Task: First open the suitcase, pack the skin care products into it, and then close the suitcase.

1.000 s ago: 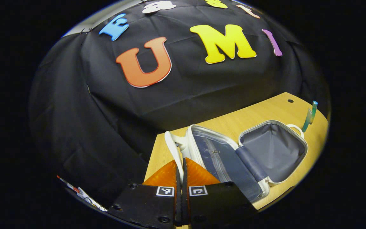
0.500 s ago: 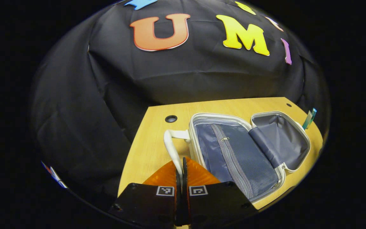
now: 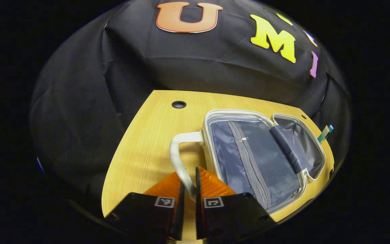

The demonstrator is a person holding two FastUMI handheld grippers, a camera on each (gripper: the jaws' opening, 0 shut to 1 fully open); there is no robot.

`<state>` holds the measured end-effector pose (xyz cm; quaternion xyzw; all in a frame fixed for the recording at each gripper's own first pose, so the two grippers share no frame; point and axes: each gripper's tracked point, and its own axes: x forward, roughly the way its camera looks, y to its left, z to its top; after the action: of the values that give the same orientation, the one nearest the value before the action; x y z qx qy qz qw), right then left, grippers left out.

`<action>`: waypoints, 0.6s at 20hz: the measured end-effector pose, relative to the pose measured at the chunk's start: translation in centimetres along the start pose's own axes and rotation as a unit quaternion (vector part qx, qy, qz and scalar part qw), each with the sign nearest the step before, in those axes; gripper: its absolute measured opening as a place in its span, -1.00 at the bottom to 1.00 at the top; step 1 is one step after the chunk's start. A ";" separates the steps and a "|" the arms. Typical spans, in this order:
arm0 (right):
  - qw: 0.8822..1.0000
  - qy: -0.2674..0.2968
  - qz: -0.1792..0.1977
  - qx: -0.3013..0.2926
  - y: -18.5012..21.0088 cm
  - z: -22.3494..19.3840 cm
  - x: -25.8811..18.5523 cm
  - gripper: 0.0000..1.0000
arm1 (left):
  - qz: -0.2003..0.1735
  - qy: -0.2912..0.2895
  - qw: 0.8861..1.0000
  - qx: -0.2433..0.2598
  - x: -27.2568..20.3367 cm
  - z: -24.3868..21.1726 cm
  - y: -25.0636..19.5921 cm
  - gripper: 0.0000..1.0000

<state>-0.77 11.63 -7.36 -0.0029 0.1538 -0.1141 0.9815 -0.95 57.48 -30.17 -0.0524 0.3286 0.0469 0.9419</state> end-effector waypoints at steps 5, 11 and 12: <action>1.000 -0.003 -0.005 -0.004 -1.4 -0.9 0.6 0.58 | 0.014 -0.036 0.999 -0.013 -3.0 1.8 -0.7 0.58; 1.000 -0.014 0.014 -0.002 -3.5 -1.3 2.8 0.58 | 0.020 -0.089 0.996 -0.006 -7.7 6.0 -7.3 0.95; 1.000 -0.019 0.017 -0.008 -3.9 -1.1 3.1 0.59 | 0.012 -0.099 0.995 -0.007 -8.4 6.8 -9.4 0.96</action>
<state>0.92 7.16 -9.22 -0.0106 0.1359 -0.0958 0.9860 -2.16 48.59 -19.05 -0.0497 0.2340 0.0658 0.9687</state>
